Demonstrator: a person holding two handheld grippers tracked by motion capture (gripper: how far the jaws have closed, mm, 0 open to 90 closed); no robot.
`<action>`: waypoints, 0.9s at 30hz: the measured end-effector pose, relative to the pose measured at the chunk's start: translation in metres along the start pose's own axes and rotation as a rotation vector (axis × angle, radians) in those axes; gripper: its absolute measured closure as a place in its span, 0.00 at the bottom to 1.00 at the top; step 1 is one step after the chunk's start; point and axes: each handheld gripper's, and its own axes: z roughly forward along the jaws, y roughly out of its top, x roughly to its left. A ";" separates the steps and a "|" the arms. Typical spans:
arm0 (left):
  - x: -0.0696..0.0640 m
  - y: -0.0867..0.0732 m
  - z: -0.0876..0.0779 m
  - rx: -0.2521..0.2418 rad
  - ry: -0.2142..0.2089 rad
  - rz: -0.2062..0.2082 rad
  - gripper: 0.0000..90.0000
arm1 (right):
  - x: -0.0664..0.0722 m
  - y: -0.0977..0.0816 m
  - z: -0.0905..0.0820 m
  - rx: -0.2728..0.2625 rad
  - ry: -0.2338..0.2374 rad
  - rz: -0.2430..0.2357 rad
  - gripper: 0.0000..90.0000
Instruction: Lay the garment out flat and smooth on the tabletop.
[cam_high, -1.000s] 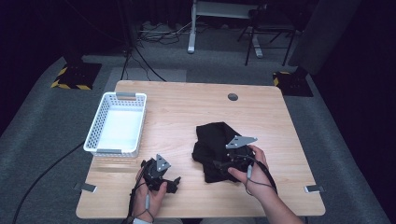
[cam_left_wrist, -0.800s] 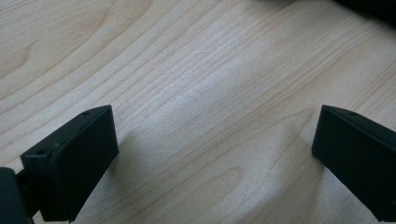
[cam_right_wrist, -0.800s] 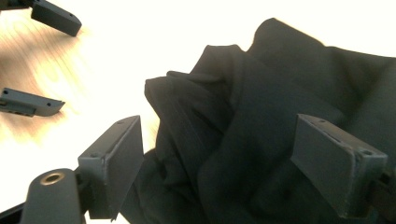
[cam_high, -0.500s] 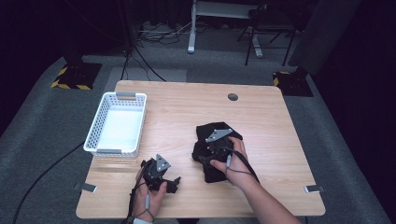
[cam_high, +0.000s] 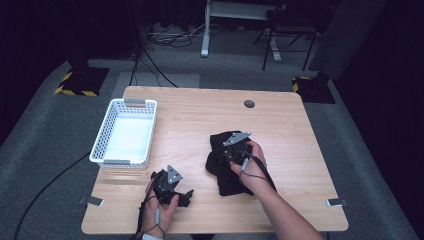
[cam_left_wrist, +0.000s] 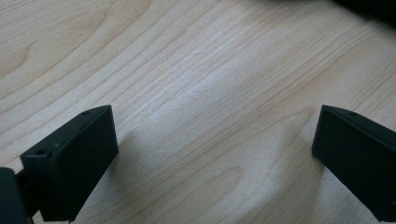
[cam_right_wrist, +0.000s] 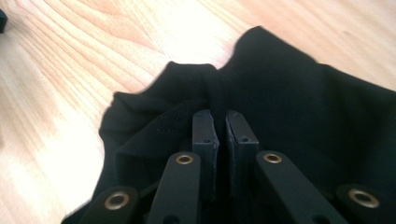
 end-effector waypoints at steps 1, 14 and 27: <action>0.000 0.000 0.000 0.000 0.000 0.000 0.00 | -0.002 -0.001 -0.005 -0.007 0.001 0.003 0.94; 0.000 0.000 0.000 0.000 -0.004 0.002 0.00 | -0.039 -0.009 -0.071 -0.088 -0.034 0.055 0.94; 0.000 0.000 0.000 0.000 -0.004 0.001 0.00 | -0.087 -0.052 -0.121 -0.039 -0.131 0.079 0.73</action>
